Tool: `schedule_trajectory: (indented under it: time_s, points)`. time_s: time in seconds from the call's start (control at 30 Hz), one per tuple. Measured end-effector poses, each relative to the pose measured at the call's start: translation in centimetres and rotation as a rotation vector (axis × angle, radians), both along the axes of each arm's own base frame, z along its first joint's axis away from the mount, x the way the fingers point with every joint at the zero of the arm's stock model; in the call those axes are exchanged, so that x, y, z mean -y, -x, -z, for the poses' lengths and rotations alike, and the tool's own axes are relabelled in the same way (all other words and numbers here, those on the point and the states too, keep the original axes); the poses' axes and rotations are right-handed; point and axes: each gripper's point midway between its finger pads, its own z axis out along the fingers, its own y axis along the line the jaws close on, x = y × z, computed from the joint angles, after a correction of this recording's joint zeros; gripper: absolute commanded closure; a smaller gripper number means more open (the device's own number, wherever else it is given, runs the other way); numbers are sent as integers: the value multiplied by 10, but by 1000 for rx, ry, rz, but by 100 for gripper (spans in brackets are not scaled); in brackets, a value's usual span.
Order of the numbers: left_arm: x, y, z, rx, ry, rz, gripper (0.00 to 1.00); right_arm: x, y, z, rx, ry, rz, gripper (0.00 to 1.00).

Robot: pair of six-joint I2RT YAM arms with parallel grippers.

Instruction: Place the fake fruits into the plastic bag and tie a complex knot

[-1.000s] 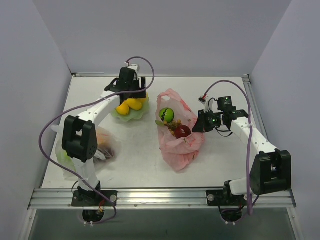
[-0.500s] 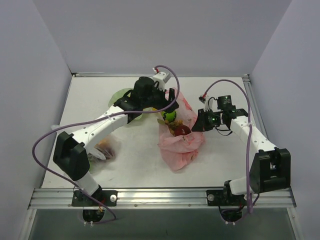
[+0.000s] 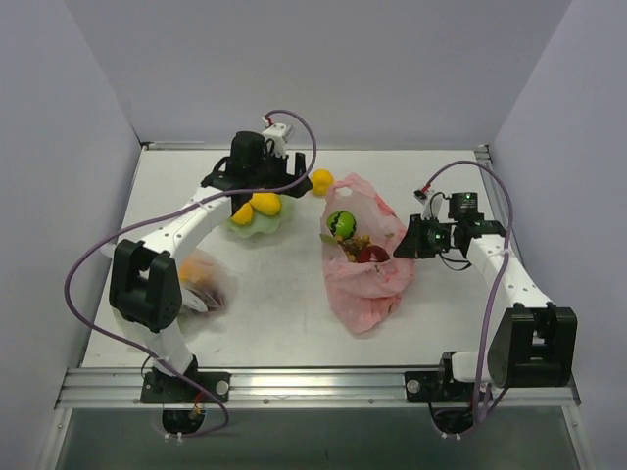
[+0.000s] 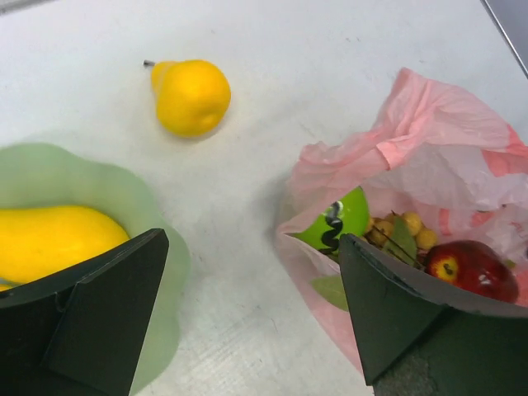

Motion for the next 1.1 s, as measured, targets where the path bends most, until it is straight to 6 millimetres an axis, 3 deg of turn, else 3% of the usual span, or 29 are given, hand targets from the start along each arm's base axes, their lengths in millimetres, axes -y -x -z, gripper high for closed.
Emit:
schedule_trajectory:
  time_s: [0.2, 0.5, 0.67, 0.83, 1.1]
  points:
    - [27, -48, -4, 112, -36, 24, 5, 23, 7, 1, -15, -8, 80, 100]
    - [59, -138, 52, 125, -37, -107, 2, 40, 5, 1, -34, -25, 151, 100]
    - [82, -162, 82, 140, -15, -173, 2, 45, 6, 0, -47, -36, 172, 100]
    - [105, -185, 88, 216, 45, -197, 2, 45, 10, -2, -54, -40, 179, 100]
    - [94, -229, 93, 339, 88, -336, 3, 46, 14, -4, -64, -40, 187, 100]
